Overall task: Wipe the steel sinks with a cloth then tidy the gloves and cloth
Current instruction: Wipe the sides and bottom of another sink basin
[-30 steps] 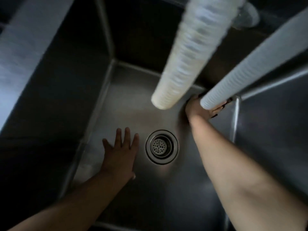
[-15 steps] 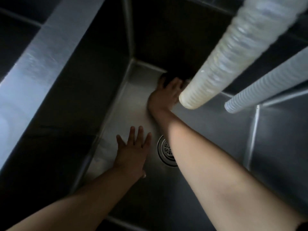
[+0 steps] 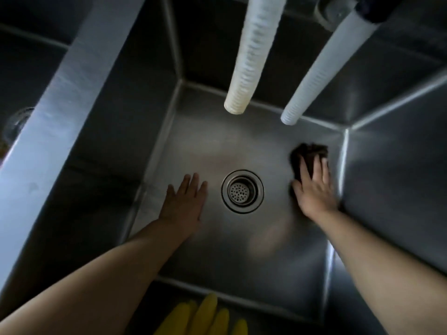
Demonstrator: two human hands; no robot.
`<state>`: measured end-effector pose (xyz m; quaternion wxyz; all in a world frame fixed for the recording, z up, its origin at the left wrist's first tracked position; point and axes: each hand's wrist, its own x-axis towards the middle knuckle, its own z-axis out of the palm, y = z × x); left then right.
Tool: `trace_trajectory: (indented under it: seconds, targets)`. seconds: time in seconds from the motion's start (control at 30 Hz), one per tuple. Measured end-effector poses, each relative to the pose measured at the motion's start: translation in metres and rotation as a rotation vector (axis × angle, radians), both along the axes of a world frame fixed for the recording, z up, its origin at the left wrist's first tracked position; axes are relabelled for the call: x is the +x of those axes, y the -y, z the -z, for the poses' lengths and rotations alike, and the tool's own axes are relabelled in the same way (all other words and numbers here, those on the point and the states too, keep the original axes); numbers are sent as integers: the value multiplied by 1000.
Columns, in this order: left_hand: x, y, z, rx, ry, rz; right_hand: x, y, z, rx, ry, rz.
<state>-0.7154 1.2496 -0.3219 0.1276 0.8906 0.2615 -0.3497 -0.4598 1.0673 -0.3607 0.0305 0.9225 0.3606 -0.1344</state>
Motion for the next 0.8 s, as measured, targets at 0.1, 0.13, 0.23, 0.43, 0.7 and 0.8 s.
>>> trace_trajectory:
  seconds: [0.1, 0.13, 0.23, 0.43, 0.7, 0.8]
  targets:
    - [-3, -7, -43, -12, 111, 47, -36, 46, -8, -133, -25, -35]
    - [-4, -12, -62, 2, 160, 56, -54, 55, -11, -189, -43, -70]
    - [-7, -39, -116, 112, 263, 102, -111, 67, -20, -205, -98, -282]
    - [-27, -81, -159, 344, 291, 376, -174, -3, -19, -127, -136, -794]
    - [-44, -68, -127, 323, 497, 442, -126, -138, 9, 3, -75, -660]
    - [-48, -71, -119, 279, 450, 423, -81, -147, 13, 8, -56, -467]
